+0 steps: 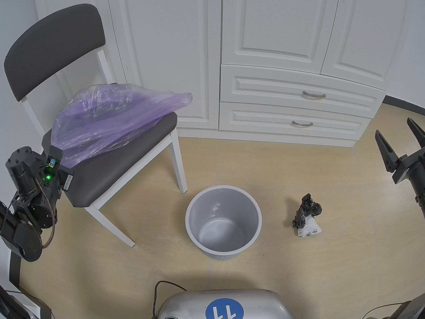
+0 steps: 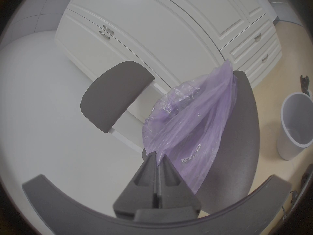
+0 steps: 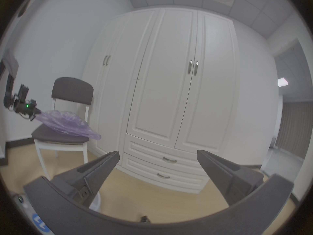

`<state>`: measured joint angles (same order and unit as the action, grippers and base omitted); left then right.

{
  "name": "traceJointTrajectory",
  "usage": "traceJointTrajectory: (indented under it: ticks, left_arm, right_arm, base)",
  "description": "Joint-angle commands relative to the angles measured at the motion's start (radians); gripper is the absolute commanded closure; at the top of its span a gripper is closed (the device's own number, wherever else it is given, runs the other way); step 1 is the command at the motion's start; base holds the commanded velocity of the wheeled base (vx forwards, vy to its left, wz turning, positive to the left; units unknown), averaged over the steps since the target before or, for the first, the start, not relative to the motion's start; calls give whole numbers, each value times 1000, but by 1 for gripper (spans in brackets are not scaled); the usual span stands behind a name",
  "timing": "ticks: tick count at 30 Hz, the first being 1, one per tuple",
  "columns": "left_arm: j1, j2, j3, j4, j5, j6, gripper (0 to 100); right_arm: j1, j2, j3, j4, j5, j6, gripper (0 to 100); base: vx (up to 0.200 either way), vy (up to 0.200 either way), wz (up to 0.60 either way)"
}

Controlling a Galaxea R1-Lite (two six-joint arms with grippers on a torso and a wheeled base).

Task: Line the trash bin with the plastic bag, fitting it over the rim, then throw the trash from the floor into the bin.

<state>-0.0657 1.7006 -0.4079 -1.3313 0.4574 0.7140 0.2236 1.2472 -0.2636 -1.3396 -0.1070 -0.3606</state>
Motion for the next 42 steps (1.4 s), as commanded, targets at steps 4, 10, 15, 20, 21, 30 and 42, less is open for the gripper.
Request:
traceJointTrajectory:
  ticks: [4, 10, 15, 20, 21, 30, 42]
  left_arm:
    - [-2, -15, 126, -91, 0, -13, 100]
    - [6, -55, 139, -91, -2, -21, 100]
    - [0, -73, 139, -91, -2, -21, 100]
    - [-6, -91, 133, -95, -16, -47, 100]
    - [-11, -93, 132, -95, -17, -54, 100]
    - [-109, -157, 156, -126, -17, -171, 100]
    - [-134, -144, 236, -195, -16, -251, 100]
  right_arm:
    - [-17, -75, 29, -13, -34, -130, 0]
    - [-50, -80, 66, -15, -56, -176, 0]
    - [-63, -117, 78, -16, -60, -228, 0]
    - [-121, -149, 86, -16, -83, -308, 0]
    - [-125, -152, 86, -16, -91, -314, 0]
    - [-144, -189, 98, -9, -160, -371, 0]
    - [-133, -259, 106, -3, -215, -417, 0]
  base:
    - [0, 0, 0]
    - [0, 0, 0]
    - [0, 0, 0]
    - [0, 0, 0]
    - [0, 0, 0]
    - [0, 0, 0]
    - [0, 0, 0]
